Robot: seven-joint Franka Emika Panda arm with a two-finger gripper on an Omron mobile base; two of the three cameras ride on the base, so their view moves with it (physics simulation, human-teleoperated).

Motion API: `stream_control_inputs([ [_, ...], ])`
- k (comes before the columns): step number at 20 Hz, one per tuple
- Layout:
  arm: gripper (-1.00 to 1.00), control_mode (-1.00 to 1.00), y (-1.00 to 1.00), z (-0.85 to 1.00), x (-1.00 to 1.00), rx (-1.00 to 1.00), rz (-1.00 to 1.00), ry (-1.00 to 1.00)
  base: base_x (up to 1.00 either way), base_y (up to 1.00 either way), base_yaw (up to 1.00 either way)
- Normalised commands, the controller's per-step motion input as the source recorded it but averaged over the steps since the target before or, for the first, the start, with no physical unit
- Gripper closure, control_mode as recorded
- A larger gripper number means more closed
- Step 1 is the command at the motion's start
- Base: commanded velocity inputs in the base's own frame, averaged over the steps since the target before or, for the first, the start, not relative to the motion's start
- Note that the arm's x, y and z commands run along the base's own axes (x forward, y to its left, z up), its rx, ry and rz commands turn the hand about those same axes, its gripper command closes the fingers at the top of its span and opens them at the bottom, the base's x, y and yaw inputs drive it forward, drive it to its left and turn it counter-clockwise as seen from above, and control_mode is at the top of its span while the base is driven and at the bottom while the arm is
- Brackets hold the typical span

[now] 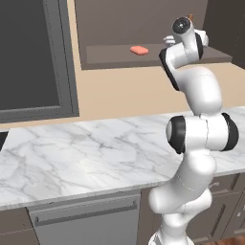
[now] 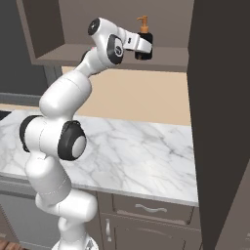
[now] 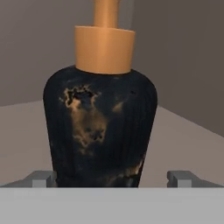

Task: Locate and retrieve the bar soap and soap dispenser from the cabinet. Place them next to the sink.

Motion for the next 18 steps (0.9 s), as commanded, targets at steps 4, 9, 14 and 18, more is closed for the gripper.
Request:
stream_control_inputs([
  [4, -1.00, -1.00, -0.12, 0.00, 0.23, 0.01, 0.00, 0.00, 0.00, 0.00, 0.00],
  [9, -1.00, -1.00, -0.02, -0.08, 0.14, 0.00, 0.02, 0.00, 0.00, 0.00, 0.00],
  [14, -1.00, -1.00, -0.02, -0.20, 0.12, 0.01, 0.03, -0.03, 0.00, 0.00, 0.00],
  [18, -1.00, -1.00, -0.12, -0.10, 0.08, 0.00, 0.00, -0.06, 0.00, 0.00, 0.00],
])
